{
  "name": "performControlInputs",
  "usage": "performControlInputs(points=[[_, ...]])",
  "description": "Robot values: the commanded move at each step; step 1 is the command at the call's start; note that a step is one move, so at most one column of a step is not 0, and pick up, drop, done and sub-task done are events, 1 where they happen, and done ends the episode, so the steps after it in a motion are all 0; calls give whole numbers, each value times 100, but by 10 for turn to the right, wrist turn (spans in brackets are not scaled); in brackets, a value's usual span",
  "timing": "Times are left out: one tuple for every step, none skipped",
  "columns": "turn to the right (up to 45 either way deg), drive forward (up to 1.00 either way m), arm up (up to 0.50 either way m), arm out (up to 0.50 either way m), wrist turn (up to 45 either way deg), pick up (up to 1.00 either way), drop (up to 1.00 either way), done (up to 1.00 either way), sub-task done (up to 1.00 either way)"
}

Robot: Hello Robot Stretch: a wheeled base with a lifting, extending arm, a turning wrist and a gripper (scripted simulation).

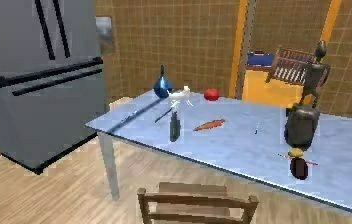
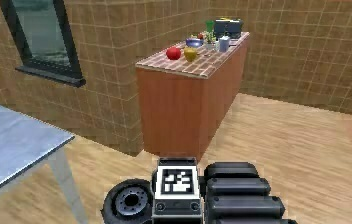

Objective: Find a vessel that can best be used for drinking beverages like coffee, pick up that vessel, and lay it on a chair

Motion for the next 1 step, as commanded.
performControlInputs(points=[[-450,0,0,0,0,0,0,0,0]])
